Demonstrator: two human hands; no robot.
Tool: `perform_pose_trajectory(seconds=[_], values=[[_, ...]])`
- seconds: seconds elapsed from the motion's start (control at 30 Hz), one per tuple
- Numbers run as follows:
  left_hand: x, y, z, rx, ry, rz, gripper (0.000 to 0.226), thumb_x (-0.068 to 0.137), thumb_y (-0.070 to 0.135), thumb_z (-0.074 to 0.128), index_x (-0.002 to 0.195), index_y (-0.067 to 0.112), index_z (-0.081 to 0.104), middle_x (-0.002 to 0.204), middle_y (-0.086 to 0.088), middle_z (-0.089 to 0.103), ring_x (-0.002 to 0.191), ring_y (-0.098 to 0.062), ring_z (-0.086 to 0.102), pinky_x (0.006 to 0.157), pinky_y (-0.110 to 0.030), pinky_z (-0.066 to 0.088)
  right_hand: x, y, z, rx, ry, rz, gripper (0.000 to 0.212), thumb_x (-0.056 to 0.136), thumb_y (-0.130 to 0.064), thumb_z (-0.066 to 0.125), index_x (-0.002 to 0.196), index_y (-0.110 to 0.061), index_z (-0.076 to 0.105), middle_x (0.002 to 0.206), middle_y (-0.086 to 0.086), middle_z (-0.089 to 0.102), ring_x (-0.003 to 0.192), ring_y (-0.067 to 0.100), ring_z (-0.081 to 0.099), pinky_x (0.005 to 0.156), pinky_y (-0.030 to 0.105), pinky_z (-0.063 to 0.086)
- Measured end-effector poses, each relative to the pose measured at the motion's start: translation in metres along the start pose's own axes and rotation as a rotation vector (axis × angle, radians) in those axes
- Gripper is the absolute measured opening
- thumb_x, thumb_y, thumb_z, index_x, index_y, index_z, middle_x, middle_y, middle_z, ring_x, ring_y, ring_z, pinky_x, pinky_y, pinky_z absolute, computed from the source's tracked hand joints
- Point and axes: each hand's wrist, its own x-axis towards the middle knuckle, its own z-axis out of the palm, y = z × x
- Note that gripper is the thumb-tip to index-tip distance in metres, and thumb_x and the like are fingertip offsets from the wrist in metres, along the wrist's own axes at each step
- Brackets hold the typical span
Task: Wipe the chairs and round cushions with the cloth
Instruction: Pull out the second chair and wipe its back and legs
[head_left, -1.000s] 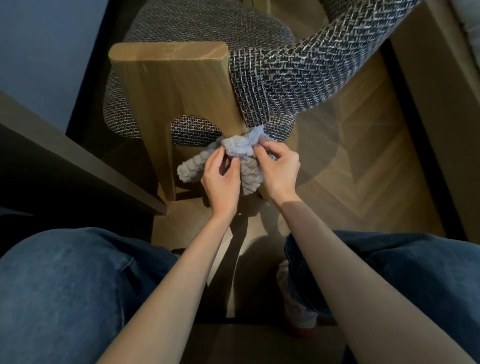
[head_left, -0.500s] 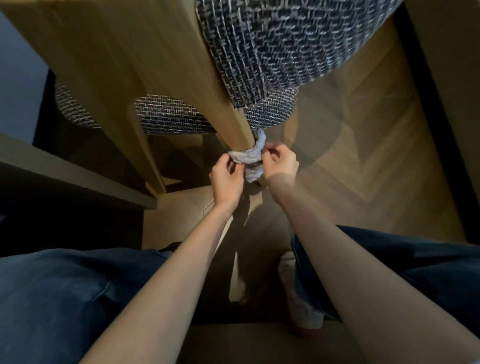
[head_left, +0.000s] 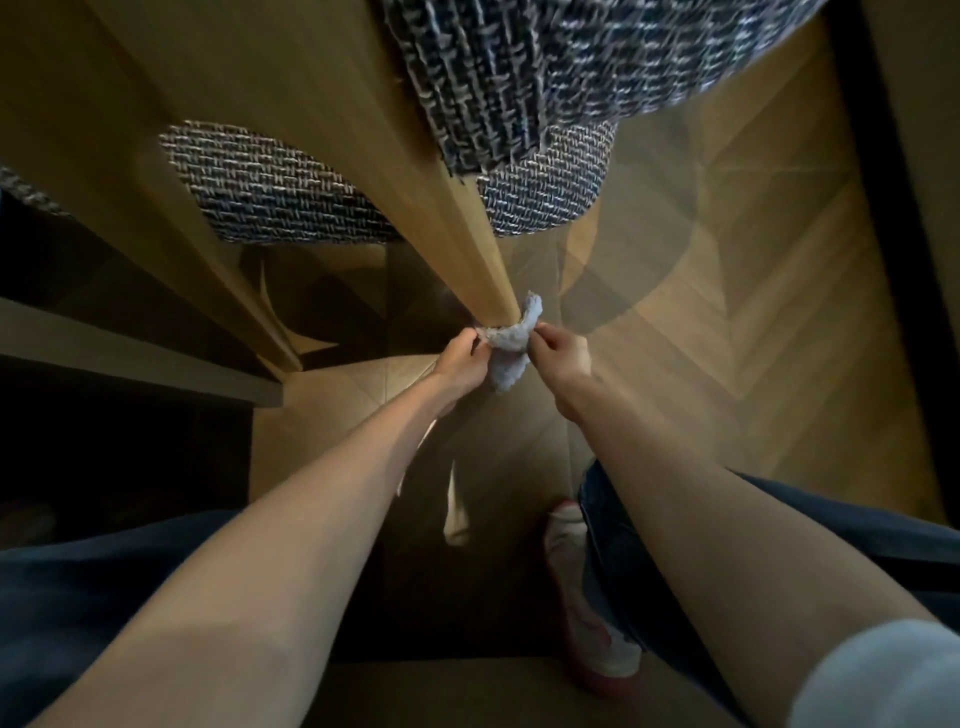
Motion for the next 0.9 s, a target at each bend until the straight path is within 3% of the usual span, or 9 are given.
perform_pose_trajectory(seconds=[0.1,0.17,0.23,0.3,0.4,0.53,0.7,0.8,0.9], values=[[0.005,0.0,0.001,-0.046,-0.008,-0.045,0.033,0.102,0.019,0.04,0.133,0.008,0.043,0.133,-0.011,0.052,0.122,-0.025,0.051,0.105,-0.045,0.043,0.001,0.001,0.006,0.068,-0.053,0.035,0.022,0.098,-0.013,0.05,0.109,-0.01,0.069,0.094,0.003,0.066,0.086,0.013,0.061,0.074,0.021,0.05],[0.005,-0.002,0.0,-0.107,0.005,-0.046,0.033,0.101,0.016,0.043,0.133,0.009,0.044,0.132,-0.012,0.054,0.122,-0.025,0.052,0.104,-0.045,0.044,0.0,-0.008,0.003,0.038,-0.048,0.018,0.026,0.097,-0.009,0.048,0.077,-0.015,0.063,0.072,-0.001,0.058,0.067,0.008,0.052,0.06,0.018,0.044],[-0.001,0.0,-0.002,-0.16,0.03,-0.031,0.033,0.1,0.014,0.046,0.133,0.008,0.046,0.13,-0.012,0.055,0.12,-0.024,0.054,0.104,-0.044,0.045,-0.003,-0.018,-0.003,-0.001,-0.02,-0.002,0.031,0.095,-0.006,0.049,0.066,-0.016,0.057,0.064,-0.004,0.05,0.061,0.006,0.045,0.051,0.016,0.034],[-0.015,0.007,-0.004,-0.23,0.106,-0.005,0.03,0.099,0.011,0.048,0.129,0.008,0.051,0.127,-0.012,0.058,0.116,-0.022,0.056,0.101,-0.04,0.048,-0.01,-0.031,-0.008,0.013,0.015,-0.012,0.019,0.092,-0.004,0.052,0.085,-0.003,0.07,0.071,-0.003,0.054,0.066,0.004,0.05,0.05,0.011,0.033],[-0.042,0.018,-0.005,-0.388,0.223,0.06,0.023,0.098,0.007,0.05,0.12,0.007,0.057,0.121,-0.011,0.063,0.111,-0.02,0.06,0.099,-0.037,0.049,-0.034,-0.051,-0.014,0.052,0.064,-0.066,0.023,0.091,-0.006,0.055,0.105,0.002,0.071,0.066,-0.006,0.058,0.05,-0.01,0.05,0.047,0.006,0.035],[-0.083,0.04,-0.014,-0.525,0.37,0.166,0.025,0.095,0.005,0.054,0.118,0.009,0.062,0.117,-0.008,0.066,0.105,-0.015,0.064,0.096,-0.036,0.051,-0.075,-0.076,-0.02,0.073,0.162,-0.153,0.018,0.087,-0.017,0.06,0.084,-0.012,0.077,0.075,0.003,0.071,0.072,0.005,0.058,0.07,0.023,0.048],[-0.133,0.07,-0.03,-0.601,0.606,0.311,0.03,0.092,0.008,0.06,0.122,0.006,0.064,0.105,0.002,0.069,0.071,0.014,0.061,0.074,-0.009,0.051,-0.137,-0.118,-0.02,0.189,0.363,-0.274,0.018,0.085,-0.019,0.065,0.073,-0.013,0.077,0.064,-0.005,0.068,0.057,-0.002,0.054,0.059,0.003,0.037],[-0.157,0.083,-0.042,-0.617,0.699,0.375,0.028,0.091,0.012,0.063,0.118,0.005,0.066,0.102,-0.003,0.071,0.072,0.012,0.062,0.076,-0.009,0.051,-0.163,-0.143,-0.023,0.27,0.401,-0.354,0.011,0.083,-0.021,0.069,0.083,-0.015,0.079,0.068,-0.012,0.067,0.054,-0.013,0.052,0.059,-0.002,0.037],[-0.175,0.098,-0.056,-0.705,0.721,0.425,0.03,0.09,0.01,0.064,0.118,0.004,0.066,0.106,-0.006,0.071,0.087,0.002,0.067,0.085,-0.018,0.054,-0.182,-0.163,-0.026,0.277,0.409,-0.416,0.01,0.082,-0.021,0.07,0.081,-0.016,0.079,0.071,-0.007,0.071,0.056,-0.008,0.054,0.061,0.002,0.038]])
